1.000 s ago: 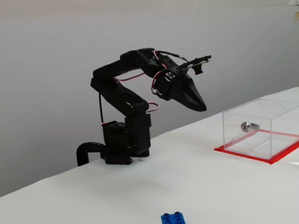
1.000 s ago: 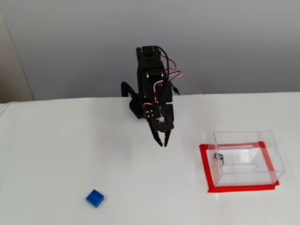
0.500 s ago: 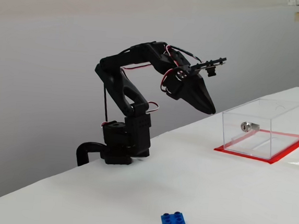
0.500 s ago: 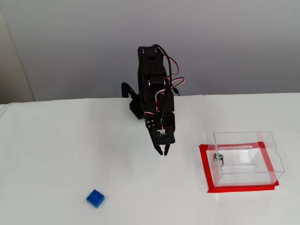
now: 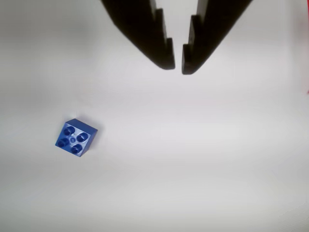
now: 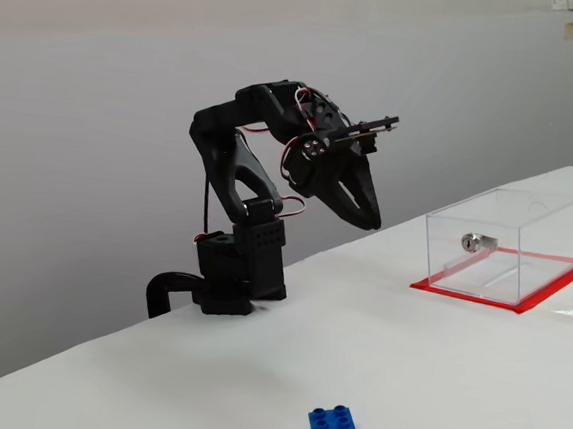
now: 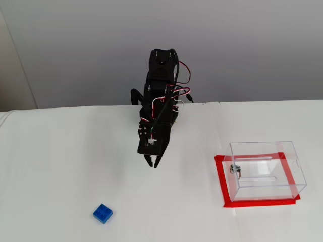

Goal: Pick the blue lego brick and place it into the transparent box

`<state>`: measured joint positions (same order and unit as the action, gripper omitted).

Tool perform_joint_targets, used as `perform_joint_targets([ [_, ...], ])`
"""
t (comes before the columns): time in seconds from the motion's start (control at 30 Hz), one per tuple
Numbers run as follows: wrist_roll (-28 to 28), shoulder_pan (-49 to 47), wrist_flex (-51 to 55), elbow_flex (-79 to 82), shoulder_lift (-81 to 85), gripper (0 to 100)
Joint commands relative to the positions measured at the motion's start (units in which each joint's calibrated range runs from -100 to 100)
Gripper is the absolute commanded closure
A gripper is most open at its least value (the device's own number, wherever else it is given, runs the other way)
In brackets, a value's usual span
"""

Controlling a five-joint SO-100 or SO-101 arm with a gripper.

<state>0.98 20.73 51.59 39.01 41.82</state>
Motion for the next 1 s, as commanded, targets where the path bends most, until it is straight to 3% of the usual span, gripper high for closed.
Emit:
perform_joint_targets([
  [0.0, 0.28, 4.60, 0.20, -2.85, -0.96, 98],
  [0.5, 0.33, 18.72, -0.76, -2.94, -6.05, 98],
  [0.87, 0.17, 19.46, -5.28, -3.21, -7.24, 98],
  [0.97, 0.22, 19.46, -5.28, -3.21, -7.92, 92],
])
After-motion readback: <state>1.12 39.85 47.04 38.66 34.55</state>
